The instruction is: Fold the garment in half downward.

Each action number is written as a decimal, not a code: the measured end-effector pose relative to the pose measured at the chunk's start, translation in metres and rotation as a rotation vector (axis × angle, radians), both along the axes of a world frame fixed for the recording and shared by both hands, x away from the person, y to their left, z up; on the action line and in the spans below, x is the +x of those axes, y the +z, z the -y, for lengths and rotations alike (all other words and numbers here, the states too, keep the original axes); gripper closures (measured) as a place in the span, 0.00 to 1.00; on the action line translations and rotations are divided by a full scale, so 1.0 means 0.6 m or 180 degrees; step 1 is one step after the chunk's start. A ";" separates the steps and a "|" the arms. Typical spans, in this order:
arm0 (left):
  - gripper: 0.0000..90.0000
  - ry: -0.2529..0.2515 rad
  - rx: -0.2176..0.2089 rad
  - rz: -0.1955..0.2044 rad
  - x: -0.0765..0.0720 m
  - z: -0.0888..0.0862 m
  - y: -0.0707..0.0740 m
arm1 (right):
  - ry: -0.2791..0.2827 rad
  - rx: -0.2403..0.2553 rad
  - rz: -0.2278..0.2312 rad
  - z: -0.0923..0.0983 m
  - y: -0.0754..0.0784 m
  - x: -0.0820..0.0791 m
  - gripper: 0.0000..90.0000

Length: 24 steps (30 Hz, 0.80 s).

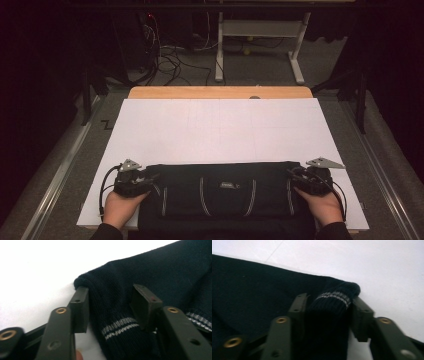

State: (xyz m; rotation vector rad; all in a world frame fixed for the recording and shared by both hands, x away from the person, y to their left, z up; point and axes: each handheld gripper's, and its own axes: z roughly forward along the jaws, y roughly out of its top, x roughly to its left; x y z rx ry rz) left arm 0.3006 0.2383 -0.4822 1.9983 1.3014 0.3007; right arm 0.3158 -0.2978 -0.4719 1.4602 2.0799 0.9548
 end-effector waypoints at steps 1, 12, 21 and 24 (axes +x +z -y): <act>0.59 -0.0005 -0.0016 0.0002 0.000 0.000 0.000 | 0.0076 0.0053 -0.0007 -0.003 -0.001 -0.002 0.80; 0.76 -0.0106 -0.0191 -0.0009 -0.001 0.000 -0.003 | 0.0182 -0.0028 0.0087 -0.009 -0.001 -0.008 0.87; 0.82 -0.0061 -0.0242 0.0251 -0.011 0.003 0.015 | 0.0220 -0.0017 0.0281 -0.003 0.008 -0.019 0.87; 0.82 -0.0067 -0.0199 0.0426 -0.021 0.010 0.027 | 0.0236 -0.0026 0.0429 -0.002 0.017 -0.026 0.88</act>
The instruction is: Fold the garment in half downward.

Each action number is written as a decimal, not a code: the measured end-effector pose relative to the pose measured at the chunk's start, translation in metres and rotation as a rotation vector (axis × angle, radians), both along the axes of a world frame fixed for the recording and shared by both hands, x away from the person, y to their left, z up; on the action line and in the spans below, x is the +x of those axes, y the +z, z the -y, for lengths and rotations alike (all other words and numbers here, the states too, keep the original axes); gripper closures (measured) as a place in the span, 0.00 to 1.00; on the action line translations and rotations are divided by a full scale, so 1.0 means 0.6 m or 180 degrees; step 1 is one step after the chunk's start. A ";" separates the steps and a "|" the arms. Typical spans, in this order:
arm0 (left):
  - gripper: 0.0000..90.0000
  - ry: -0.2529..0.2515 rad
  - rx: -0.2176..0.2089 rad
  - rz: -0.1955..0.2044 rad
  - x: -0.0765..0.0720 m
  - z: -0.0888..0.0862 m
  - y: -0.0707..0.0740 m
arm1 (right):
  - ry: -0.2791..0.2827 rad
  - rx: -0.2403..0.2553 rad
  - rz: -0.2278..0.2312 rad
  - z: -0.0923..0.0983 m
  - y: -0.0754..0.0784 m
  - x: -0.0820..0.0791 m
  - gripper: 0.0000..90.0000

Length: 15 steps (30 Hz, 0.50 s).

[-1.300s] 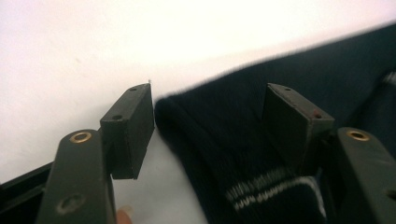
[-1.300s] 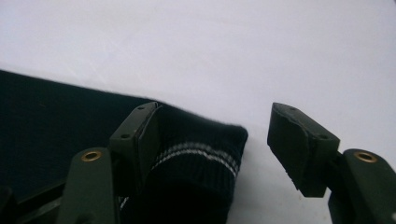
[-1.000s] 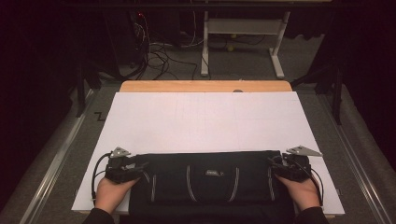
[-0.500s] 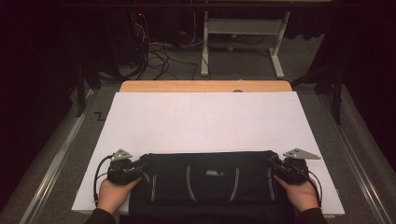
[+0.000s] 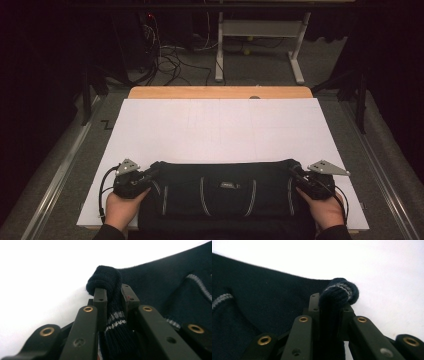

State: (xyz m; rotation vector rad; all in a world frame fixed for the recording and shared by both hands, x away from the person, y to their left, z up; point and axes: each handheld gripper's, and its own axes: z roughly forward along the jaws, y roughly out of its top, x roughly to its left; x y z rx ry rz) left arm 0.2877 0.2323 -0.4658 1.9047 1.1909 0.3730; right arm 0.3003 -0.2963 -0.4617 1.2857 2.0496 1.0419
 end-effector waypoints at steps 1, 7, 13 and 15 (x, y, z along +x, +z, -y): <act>0.82 0.0006 -0.0005 0.0058 -0.003 0.002 0.004 | -0.0005 0.0000 0.0042 -0.001 0.003 -0.003 0.88; 0.83 -0.0003 0.0003 0.0235 -0.012 0.006 0.020 | -0.0023 0.0012 0.0253 -0.004 0.021 -0.016 0.88; 0.84 0.0012 0.0045 0.0214 0.007 0.005 0.020 | -0.0072 0.0039 0.0336 -0.006 0.028 -0.009 0.89; 0.84 0.0049 0.0069 0.0208 0.015 0.003 0.020 | -0.0088 -0.0002 0.0305 -0.008 0.026 0.006 0.89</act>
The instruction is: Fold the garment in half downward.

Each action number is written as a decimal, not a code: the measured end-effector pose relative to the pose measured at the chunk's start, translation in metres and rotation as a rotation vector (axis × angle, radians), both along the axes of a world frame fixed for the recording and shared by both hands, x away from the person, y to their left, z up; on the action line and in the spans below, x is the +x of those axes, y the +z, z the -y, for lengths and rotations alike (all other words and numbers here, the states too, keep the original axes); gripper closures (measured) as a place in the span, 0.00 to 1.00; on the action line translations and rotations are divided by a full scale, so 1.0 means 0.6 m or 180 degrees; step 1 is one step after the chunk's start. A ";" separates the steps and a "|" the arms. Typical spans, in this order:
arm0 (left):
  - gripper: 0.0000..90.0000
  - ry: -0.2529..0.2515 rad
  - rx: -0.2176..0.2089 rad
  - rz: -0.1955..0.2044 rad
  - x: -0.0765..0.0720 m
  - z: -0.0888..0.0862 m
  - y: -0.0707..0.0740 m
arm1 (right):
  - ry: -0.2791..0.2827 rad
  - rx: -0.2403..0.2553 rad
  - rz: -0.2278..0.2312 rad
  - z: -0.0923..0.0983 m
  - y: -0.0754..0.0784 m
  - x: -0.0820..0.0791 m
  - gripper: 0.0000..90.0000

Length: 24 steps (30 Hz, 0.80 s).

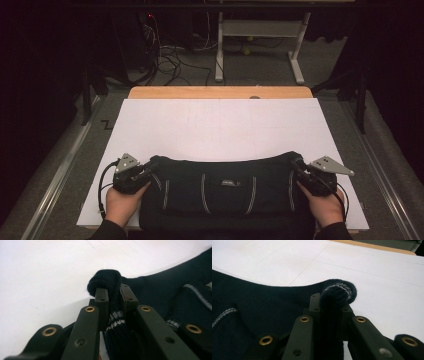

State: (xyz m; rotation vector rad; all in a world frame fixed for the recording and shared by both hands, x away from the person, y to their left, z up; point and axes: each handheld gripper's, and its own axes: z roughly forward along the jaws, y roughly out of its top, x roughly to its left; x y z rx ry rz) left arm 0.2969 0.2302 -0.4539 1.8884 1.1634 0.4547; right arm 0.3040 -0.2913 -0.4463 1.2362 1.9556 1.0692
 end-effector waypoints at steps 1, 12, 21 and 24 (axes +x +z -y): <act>0.84 0.0016 -0.0017 -0.0012 0.005 0.000 -0.001 | 0.0000 0.0000 0.0000 0.000 0.000 0.000 0.89; 0.85 0.0152 0.0049 -0.0069 0.061 -0.002 0.002 | -0.0096 -0.0074 0.0004 -0.006 0.007 0.057 0.89; 0.85 0.0225 0.0094 -0.0067 0.106 0.000 0.023 | -0.0157 -0.0052 0.0062 -0.008 0.020 0.092 0.89; 0.85 0.0221 0.0157 -0.0037 0.123 0.005 0.035 | -0.0183 -0.0059 0.0061 -0.009 0.021 0.106 0.89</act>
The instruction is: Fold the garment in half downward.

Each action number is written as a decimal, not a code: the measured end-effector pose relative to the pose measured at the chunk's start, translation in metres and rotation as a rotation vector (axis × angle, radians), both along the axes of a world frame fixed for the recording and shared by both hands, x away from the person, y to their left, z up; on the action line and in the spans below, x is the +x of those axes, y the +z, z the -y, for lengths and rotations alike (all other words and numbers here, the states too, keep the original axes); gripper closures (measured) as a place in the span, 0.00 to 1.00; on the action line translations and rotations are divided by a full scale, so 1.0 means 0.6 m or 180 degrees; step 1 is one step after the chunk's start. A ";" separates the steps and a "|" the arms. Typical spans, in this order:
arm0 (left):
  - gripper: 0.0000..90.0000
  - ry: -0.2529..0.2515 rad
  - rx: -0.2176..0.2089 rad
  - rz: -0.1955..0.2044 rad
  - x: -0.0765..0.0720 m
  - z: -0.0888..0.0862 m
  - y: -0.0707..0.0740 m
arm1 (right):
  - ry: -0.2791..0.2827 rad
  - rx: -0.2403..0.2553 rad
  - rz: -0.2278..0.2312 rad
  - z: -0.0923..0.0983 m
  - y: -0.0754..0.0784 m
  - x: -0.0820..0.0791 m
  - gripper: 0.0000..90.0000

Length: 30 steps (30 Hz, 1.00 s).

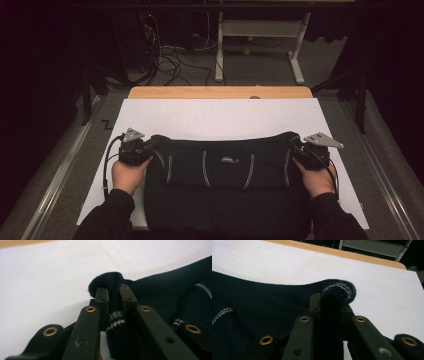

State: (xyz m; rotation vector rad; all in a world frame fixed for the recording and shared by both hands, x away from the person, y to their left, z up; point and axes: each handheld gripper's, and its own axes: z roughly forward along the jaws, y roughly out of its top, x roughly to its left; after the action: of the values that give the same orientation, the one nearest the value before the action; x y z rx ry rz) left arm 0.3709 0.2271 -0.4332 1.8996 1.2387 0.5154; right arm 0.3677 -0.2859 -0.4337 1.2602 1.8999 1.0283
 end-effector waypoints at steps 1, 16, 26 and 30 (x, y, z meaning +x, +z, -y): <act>0.85 0.0002 0.0025 0.0001 0.004 0.001 0.001 | -0.0011 -0.0017 -0.0005 -0.001 0.000 0.004 0.89; 0.85 0.0158 0.0112 -0.0102 0.065 -0.008 0.010 | -0.0015 -0.0237 0.0066 -0.023 0.019 0.055 0.89; 0.85 0.0220 0.0006 0.0051 0.082 0.003 0.039 | -0.0153 -0.0185 0.0227 -0.012 0.059 0.071 0.89; 0.85 0.0224 0.0081 -0.0072 0.095 0.014 0.015 | -0.0125 -0.0164 0.0026 -0.010 0.043 0.087 0.86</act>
State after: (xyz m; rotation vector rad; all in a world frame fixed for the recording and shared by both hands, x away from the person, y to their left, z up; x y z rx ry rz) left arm 0.4279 0.2188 -0.4242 1.8932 1.3232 0.5504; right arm 0.4202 -0.2799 -0.4078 1.2572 1.8762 0.9569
